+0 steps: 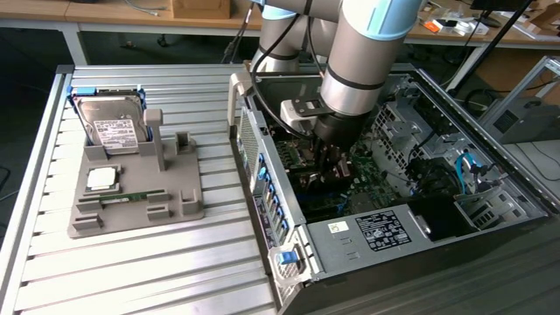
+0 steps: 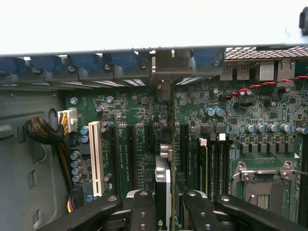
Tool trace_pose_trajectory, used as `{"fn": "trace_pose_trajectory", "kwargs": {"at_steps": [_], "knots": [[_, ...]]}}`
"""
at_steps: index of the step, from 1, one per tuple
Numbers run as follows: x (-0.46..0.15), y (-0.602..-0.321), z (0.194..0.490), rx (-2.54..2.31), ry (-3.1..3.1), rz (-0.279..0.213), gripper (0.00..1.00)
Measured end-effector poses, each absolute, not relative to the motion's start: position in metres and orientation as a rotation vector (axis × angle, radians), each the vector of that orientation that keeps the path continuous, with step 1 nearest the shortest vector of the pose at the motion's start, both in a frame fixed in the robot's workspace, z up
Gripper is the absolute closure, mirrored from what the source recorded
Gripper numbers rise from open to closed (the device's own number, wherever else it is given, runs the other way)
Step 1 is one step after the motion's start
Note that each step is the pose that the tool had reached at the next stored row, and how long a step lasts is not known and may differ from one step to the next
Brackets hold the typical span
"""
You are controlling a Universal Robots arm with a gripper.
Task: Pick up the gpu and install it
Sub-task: 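Insert the gpu into the slot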
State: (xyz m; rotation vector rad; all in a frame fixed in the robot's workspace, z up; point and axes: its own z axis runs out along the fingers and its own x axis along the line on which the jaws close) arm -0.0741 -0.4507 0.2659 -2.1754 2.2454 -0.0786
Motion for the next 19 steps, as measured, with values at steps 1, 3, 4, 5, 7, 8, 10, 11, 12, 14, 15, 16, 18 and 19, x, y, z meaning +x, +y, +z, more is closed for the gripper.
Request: {"fn": "trace_pose_trajectory", "kwargs": {"at_steps": [1, 3, 4, 5, 7, 8, 10, 11, 12, 14, 15, 16, 18, 19], "knots": [[-0.0741, -0.4506, 0.2659, -2.176, 2.244, -0.079, 0.73], [-0.0741, -0.4507, 0.2660, -2.183, 2.238, -0.078, 0.73], [-0.0741, -0.4507, 0.2661, -2.187, 2.234, -0.078, 0.73], [-0.0741, -0.4506, 0.2661, -2.190, 2.230, -0.078, 0.73], [-0.0741, -0.4506, 0.2661, -2.194, 2.226, -0.078, 0.73], [-0.0741, -0.4507, 0.2662, -2.194, 2.226, -0.077, 0.73], [-0.0741, -0.4509, 0.2657, -2.194, 2.226, -0.076, 0.73], [-0.0741, -0.4509, 0.2657, -2.194, 2.226, -0.077, 0.73], [-0.0741, -0.4510, 0.2656, -2.194, 2.225, -0.077, 0.73], [-0.0741, -0.4512, 0.2654, -2.194, 2.225, -0.076, 0.73], [-0.0741, -0.4518, 0.2651, -2.194, 2.226, -0.077, 0.73], [-0.0741, -0.4520, 0.2646, -2.194, 2.226, -0.077, 0.73], [-0.0741, -0.4520, 0.2645, -2.194, 2.226, -0.077, 0.73], [-0.0741, -0.4520, 0.2644, -2.194, 2.226, -0.077, 0.73]]}}
